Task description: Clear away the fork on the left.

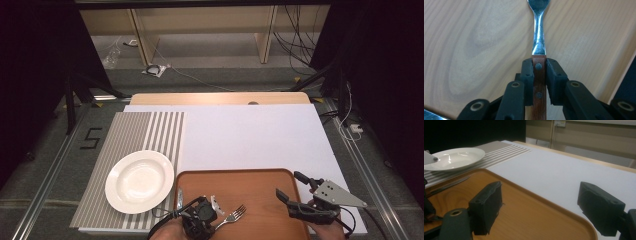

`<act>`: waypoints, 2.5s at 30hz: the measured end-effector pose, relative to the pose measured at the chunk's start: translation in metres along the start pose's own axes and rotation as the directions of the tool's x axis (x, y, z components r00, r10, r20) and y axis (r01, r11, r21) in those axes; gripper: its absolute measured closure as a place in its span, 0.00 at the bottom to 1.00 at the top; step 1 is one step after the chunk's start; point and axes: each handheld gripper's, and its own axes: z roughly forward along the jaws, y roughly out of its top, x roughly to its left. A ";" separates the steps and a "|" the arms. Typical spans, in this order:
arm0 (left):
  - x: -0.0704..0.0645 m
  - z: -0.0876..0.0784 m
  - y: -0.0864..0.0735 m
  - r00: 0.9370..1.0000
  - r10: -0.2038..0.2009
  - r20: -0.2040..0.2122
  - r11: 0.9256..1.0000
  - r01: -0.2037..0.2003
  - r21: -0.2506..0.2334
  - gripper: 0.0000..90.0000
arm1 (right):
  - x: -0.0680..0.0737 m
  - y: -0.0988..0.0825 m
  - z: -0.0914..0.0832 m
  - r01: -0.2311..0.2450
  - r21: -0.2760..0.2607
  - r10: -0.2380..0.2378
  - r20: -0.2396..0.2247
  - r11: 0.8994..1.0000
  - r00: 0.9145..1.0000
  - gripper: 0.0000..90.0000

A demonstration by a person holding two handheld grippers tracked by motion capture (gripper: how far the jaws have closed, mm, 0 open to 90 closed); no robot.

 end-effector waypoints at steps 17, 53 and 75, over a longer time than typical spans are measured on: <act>-0.011 -0.011 0.005 0.999 0.033 -0.044 0.992 -0.038 -0.120 0.62 | 0.001 0.000 0.000 0.001 -0.006 -0.001 -0.003 1.000 1.000 0.23; -0.020 0.014 0.009 0.994 0.101 -0.045 0.982 -0.106 -0.156 0.99 | 0.001 0.000 0.000 0.006 0.001 -0.006 0.000 1.000 1.000 0.23; 0.013 0.006 -0.001 0.993 -0.001 -0.122 0.986 -0.019 -0.165 0.99 | 0.001 0.001 0.000 0.005 0.000 -0.005 -0.002 1.000 1.000 0.23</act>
